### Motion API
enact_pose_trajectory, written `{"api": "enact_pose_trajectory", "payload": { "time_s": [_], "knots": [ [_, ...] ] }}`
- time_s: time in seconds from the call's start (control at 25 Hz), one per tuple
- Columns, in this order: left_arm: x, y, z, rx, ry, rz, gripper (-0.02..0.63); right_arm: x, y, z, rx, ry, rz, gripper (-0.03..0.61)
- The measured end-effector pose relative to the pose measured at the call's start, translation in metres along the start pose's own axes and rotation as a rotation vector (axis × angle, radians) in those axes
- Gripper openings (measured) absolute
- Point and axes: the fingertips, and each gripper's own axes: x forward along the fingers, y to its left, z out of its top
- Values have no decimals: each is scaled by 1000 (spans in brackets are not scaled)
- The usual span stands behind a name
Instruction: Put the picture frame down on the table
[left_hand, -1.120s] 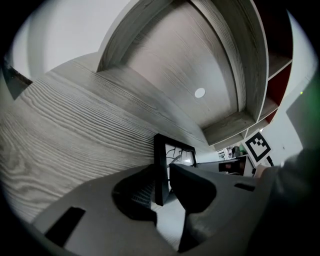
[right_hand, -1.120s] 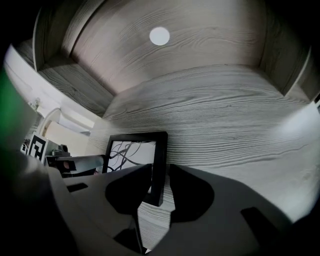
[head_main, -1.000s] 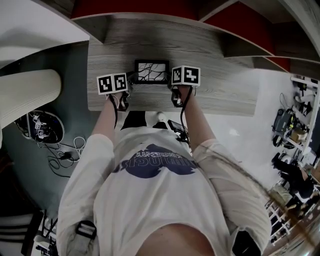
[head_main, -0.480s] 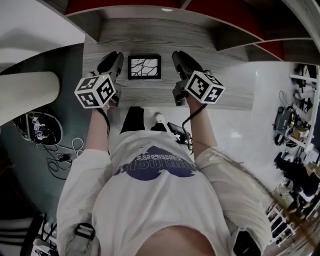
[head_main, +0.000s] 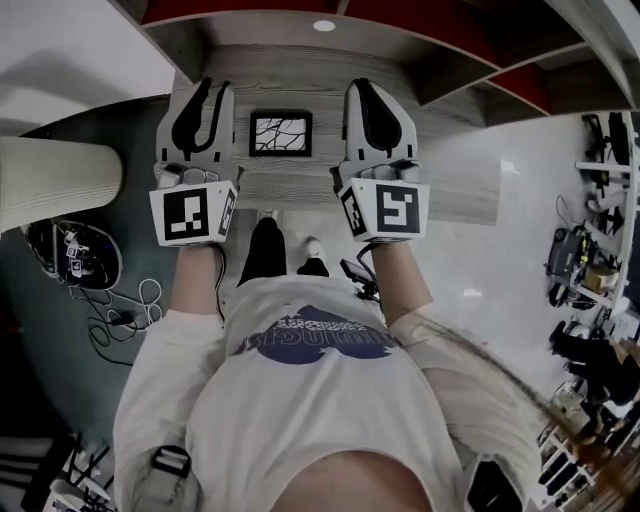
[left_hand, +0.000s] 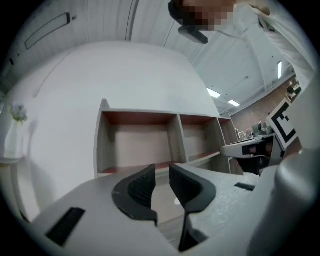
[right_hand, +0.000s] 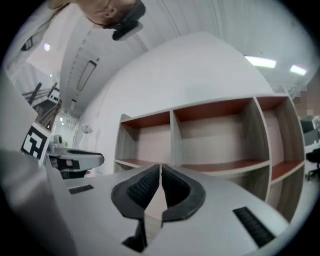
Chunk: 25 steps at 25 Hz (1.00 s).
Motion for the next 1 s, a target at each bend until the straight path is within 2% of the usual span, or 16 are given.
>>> {"api": "enact_pose_trajectory", "payload": {
  "time_s": [0.12, 0.2, 0.32, 0.6, 1.0],
  "knots": [
    [-9, -6, 30, 69, -89, 37, 94, -13, 8, 25, -88, -92, -12, 6],
    [-15, -8, 42, 104, -129, 67, 33, -20, 12, 37, -113, -133, -16, 3],
    [-23, -13, 55, 117, -163, 85, 9, -26, 17, 49, -137, -159, -12, 0],
    [-29, -22, 70, 115, -185, 68, 8, -34, 19, 64, -150, -191, -18, 0],
    [-31, -21, 67, 105, -185, 73, 8, -35, 20, 65, -158, -187, -38, 0]
  ]
}}
